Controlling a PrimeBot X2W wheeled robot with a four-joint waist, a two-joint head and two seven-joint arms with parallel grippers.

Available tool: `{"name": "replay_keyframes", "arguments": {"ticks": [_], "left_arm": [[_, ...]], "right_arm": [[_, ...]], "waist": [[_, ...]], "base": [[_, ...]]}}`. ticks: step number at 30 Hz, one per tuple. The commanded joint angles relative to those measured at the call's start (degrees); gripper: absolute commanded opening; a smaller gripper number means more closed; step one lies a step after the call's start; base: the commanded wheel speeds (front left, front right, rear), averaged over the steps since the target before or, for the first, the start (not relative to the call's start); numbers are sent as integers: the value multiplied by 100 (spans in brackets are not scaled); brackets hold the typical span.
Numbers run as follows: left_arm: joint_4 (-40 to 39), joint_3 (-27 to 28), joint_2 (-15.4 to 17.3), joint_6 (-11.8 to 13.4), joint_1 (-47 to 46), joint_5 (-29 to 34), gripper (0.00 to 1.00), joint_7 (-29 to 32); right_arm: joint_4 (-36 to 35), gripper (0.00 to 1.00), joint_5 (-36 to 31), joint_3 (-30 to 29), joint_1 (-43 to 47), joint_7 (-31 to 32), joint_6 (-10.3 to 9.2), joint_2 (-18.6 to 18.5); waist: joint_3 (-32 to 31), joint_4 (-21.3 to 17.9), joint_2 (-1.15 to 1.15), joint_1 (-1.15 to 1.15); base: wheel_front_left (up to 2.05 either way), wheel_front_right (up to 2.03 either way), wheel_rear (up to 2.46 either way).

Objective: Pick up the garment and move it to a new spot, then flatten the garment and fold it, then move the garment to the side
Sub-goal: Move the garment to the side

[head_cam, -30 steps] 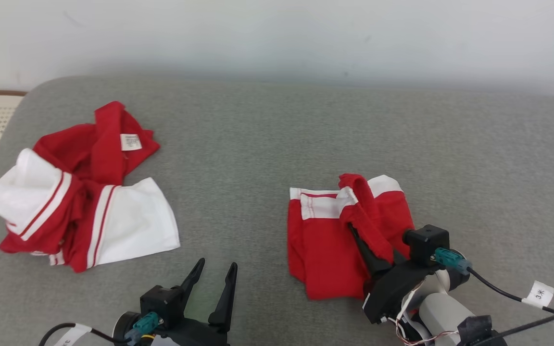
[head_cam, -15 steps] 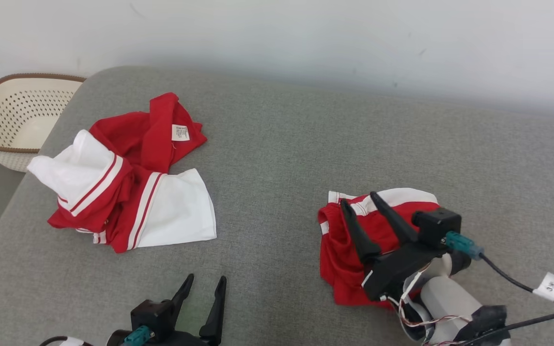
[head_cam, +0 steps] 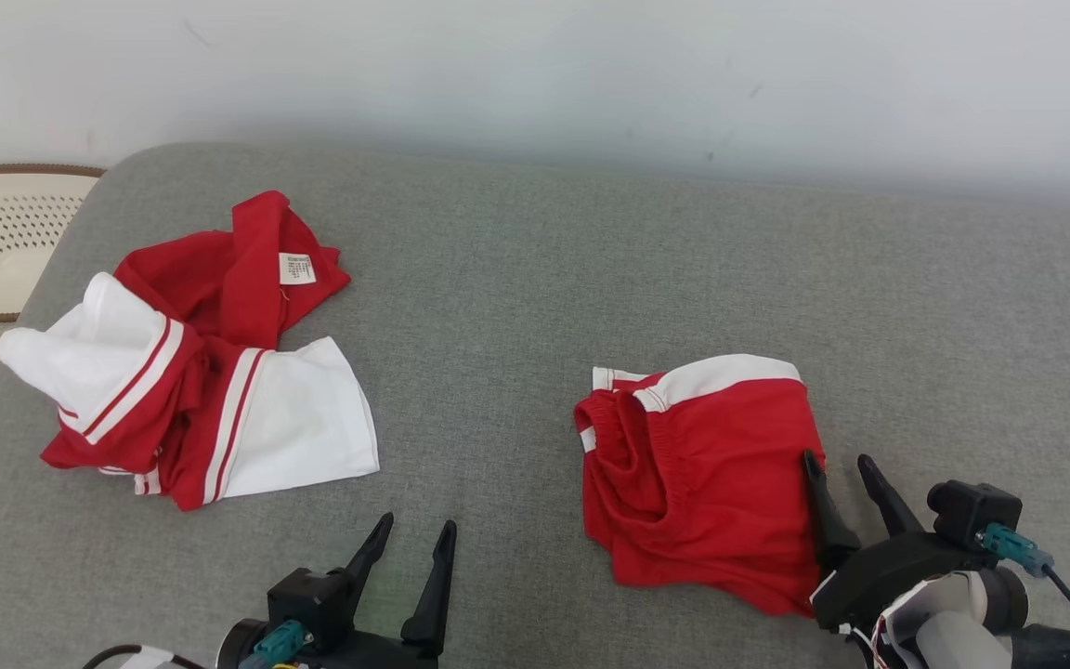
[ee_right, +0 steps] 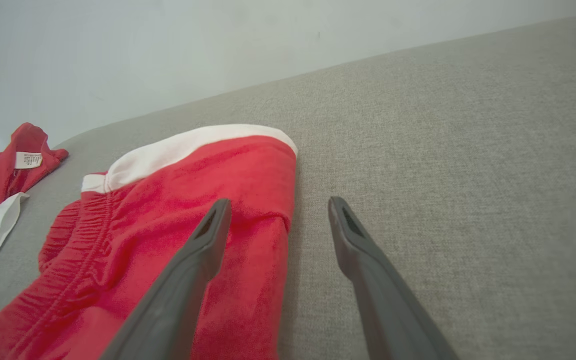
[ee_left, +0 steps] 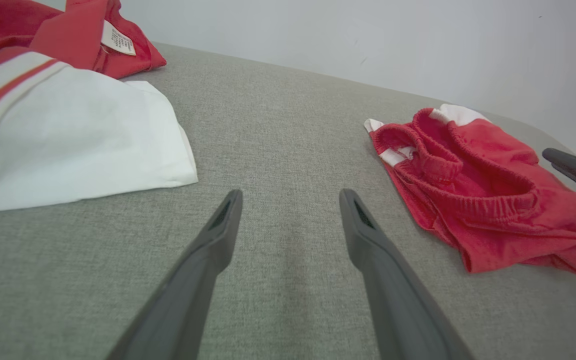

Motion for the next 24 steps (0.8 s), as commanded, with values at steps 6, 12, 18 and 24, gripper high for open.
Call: {"name": "replay_keyframes", "arguments": {"ticks": [6, 12, 18, 24], "left_arm": [[-142, -95, 12, 13, -80, 128, 100, -7], [-159, -131, 8, 29, -73, 231, 100, -7], [-109, -101, 8, 52, -46, 358, 100, -7], [-112, 11, 8, 52, -14, 552, 100, -7]], "right_arm": [[330, 100, 317, -98, 39, -3, -6, 204], [668, 100, 342, -68, -121, -3, -6, 281], [727, 0, 301, -94, -261, -2, -6, 300], [473, 0, 19, -312, -289, -3, -6, 257]], "waist": [[39, 202, 0, 0], [71, 325, 0, 0], [76, 273, 0, 0], [62, -172, 0, 0]], "base": [[0, 0, 0], [0, 0, 0], [0, 0, 0], [0, 0, 0]]}}
